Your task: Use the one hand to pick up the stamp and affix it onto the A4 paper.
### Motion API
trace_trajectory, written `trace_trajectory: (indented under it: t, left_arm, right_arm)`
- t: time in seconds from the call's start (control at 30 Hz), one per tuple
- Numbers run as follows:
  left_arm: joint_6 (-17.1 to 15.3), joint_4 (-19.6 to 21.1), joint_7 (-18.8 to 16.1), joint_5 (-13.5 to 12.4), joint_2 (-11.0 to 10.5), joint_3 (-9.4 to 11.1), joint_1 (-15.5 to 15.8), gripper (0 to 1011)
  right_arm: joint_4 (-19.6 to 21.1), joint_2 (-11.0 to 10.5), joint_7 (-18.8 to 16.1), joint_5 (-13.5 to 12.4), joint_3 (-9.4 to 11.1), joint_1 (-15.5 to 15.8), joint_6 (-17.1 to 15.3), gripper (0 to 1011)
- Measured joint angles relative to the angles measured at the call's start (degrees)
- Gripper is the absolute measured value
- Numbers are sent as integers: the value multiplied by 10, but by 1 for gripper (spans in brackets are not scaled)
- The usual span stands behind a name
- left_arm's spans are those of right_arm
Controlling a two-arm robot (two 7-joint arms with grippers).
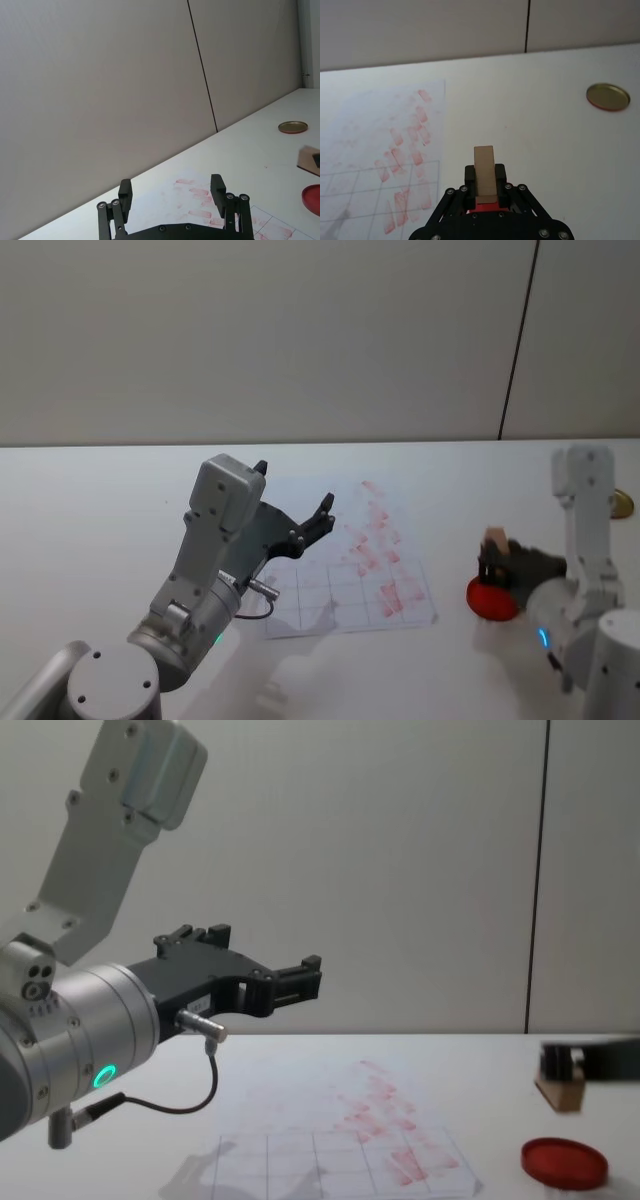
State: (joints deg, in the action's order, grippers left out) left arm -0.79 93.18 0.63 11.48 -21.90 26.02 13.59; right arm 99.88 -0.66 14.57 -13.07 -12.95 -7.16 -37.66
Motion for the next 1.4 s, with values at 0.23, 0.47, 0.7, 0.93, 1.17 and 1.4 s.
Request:
trace_trajectory:
  t: [0.23, 0.47, 0.7, 0.93, 1.17, 1.4]
  left_arm:
    - [0, 0, 0, 0, 0, 0, 0, 993]
    - [0, 0, 0, 0, 0, 0, 0, 993]
    - [0, 0, 0, 0, 0, 0, 0, 993]
    - [0, 0, 0, 0, 0, 0, 0, 993]
    - [0, 0, 0, 0, 0, 0, 0, 993]
    - [0, 0, 0, 0, 0, 0, 0, 993]
  right_arm:
    - [5, 10, -27, 38, -11, -26, -16, 214]
    - [-14, 22, -47, 61, -16, -54, -35, 216]
    - [-57, 37, -63, 73, -17, -85, -59, 214]
    - [-112, 52, -76, 82, -17, -117, -79, 216]
    - [-169, 64, -84, 90, -15, -146, -91, 214]
    - [-215, 73, -95, 94, -13, -168, -94, 214]
